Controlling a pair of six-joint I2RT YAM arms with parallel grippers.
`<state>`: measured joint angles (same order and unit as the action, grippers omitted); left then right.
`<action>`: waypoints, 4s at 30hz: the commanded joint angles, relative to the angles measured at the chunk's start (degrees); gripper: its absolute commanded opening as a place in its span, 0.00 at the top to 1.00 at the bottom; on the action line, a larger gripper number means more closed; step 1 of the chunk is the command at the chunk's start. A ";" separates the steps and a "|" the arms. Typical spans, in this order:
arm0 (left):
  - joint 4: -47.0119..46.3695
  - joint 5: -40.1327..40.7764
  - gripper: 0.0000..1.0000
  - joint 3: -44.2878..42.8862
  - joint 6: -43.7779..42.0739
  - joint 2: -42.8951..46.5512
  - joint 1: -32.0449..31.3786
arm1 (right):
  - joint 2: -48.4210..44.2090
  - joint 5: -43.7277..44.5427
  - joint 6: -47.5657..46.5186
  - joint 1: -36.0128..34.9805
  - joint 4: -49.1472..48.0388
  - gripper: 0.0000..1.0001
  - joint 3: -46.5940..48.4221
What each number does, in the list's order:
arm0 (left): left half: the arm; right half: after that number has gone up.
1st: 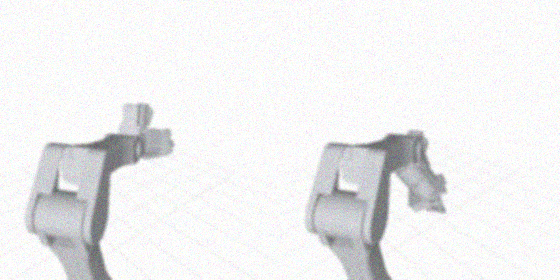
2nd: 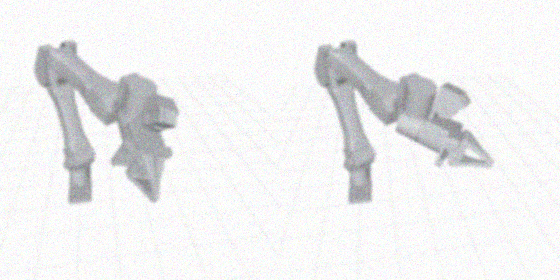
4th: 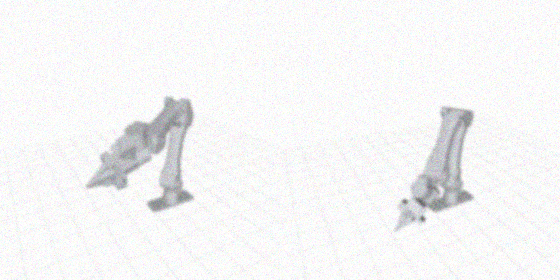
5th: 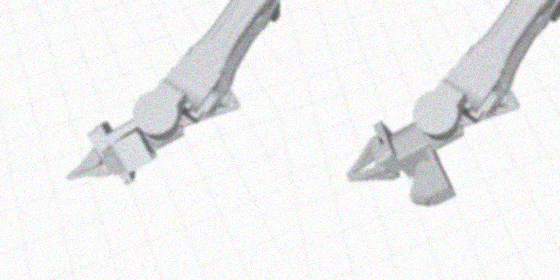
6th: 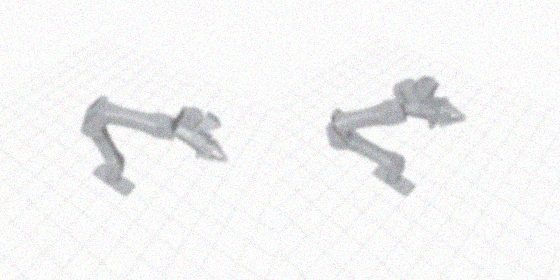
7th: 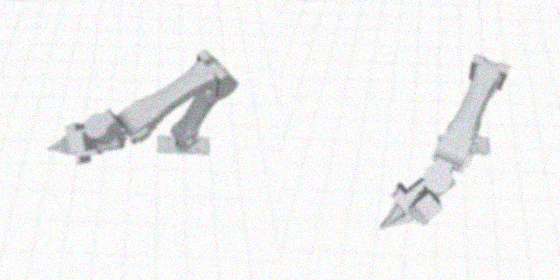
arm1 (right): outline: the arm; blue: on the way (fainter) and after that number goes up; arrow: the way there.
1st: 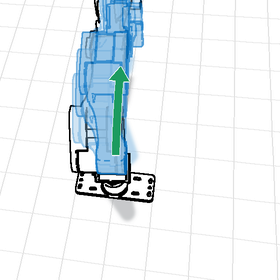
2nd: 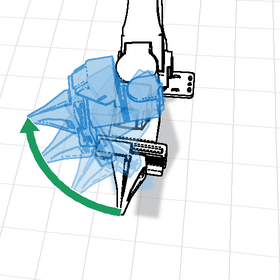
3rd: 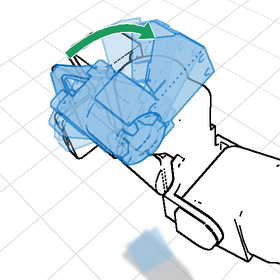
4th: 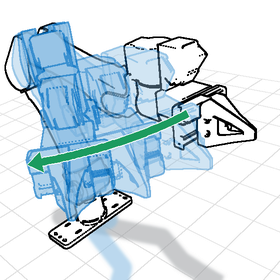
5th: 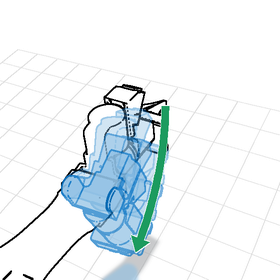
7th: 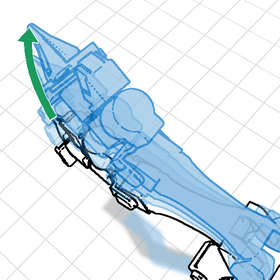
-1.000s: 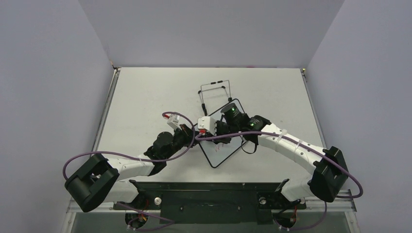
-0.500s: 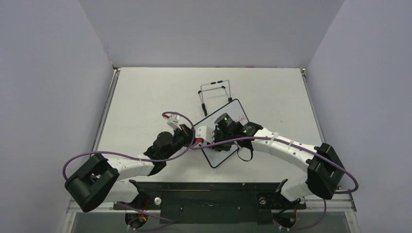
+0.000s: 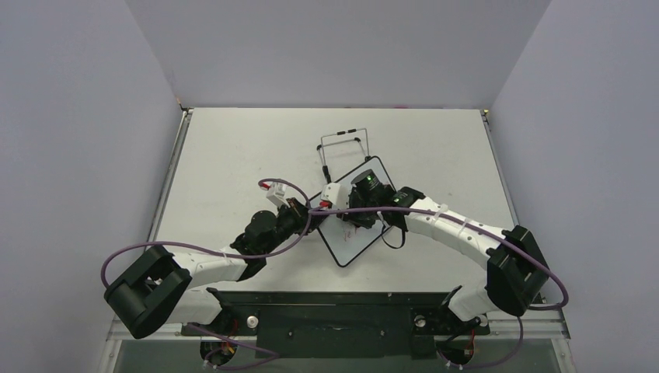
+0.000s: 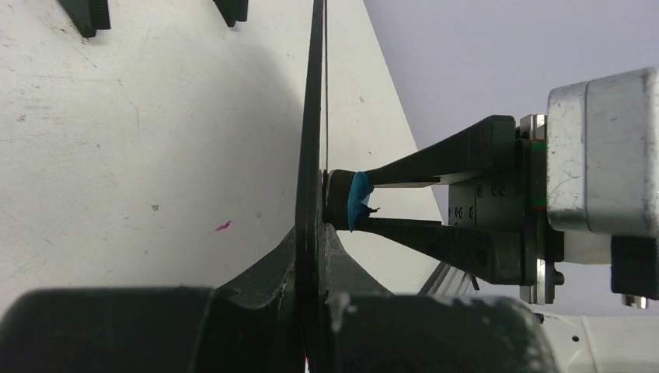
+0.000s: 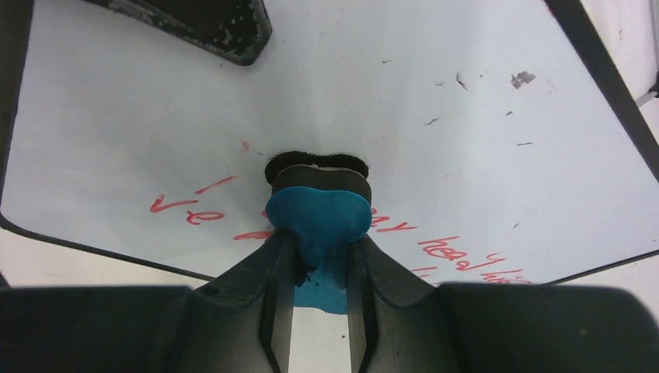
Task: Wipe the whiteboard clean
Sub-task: Erase the whiteboard at the center of the board.
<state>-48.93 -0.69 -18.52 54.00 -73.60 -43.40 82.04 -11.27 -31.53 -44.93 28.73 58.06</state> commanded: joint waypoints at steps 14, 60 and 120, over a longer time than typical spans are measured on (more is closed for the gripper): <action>-10.64 -2.67 1.00 -2.19 1.63 0.04 -0.24 | -1.06 -1.30 -2.16 -2.48 -0.37 1.00 -1.90; -11.06 -3.39 1.00 -2.12 1.81 0.55 -0.25 | 3.84 0.86 -3.80 -1.53 3.40 1.00 1.09; -12.25 -4.78 1.00 -2.54 1.91 -0.77 -0.19 | 1.89 -6.88 -5.07 -2.65 2.92 1.00 0.53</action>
<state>-50.76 -0.71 -18.48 53.98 -75.72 -42.76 86.28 -13.89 -32.77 -45.98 31.79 62.78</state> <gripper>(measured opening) 0.024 0.209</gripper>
